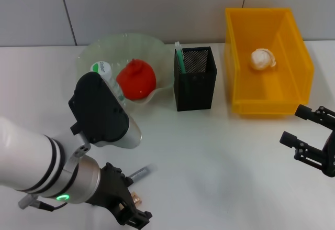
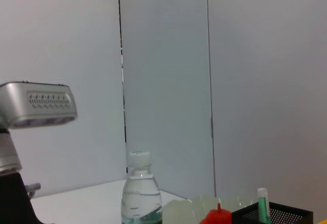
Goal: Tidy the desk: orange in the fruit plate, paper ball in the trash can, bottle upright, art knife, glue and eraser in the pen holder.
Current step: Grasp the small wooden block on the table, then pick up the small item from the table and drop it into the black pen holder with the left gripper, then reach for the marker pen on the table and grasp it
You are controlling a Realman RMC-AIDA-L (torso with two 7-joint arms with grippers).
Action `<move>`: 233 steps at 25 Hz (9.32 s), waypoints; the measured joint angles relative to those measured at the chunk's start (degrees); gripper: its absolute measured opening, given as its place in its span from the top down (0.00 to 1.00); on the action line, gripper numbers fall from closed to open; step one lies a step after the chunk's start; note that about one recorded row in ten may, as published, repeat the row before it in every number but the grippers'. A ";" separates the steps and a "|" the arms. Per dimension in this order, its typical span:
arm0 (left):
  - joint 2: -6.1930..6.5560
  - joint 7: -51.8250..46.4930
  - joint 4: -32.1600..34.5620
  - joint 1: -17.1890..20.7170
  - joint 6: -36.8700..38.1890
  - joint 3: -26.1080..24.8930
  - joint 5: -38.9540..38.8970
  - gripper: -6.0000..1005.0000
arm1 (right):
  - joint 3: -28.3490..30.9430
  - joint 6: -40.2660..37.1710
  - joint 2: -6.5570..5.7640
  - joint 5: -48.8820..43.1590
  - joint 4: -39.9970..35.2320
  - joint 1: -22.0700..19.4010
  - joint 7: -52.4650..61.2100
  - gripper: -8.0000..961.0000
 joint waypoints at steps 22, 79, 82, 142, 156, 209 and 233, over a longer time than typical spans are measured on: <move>-0.03 -2.72 -4.61 -2.96 -2.18 4.30 3.79 0.34 | 0.00 0.21 0.00 -0.01 -0.01 0.26 -0.05 0.27; -0.21 -3.62 -8.48 -5.95 -3.37 5.16 5.46 0.71 | 1.44 0.63 0.09 -0.01 -0.97 1.33 -0.06 0.28; -0.20 -3.62 -5.57 -5.77 -3.03 5.25 3.83 0.72 | 1.48 0.63 0.09 -0.01 -0.98 1.32 -0.08 0.28; -0.30 0.52 -31.77 -20.75 -63.37 6.17 -6.86 0.67 | 1.61 -3.67 -0.53 -1.42 -2.06 -5.26 -2.35 0.28; -0.30 0.71 -39.98 -25.16 -68.01 6.79 -9.22 0.65 | 2.99 -3.12 -0.38 -1.42 -2.41 -5.09 -1.96 0.28; 0.49 30.88 -4.35 -8.73 -19.35 -22.57 -37.24 0.20 | 3.81 -1.56 -0.18 -1.38 -2.91 -5.21 -2.29 0.28; 0.51 20.32 8.49 -10.77 9.69 -31.48 -14.47 0.20 | 5.95 0.08 0.01 -1.15 -5.90 -4.75 -2.86 0.28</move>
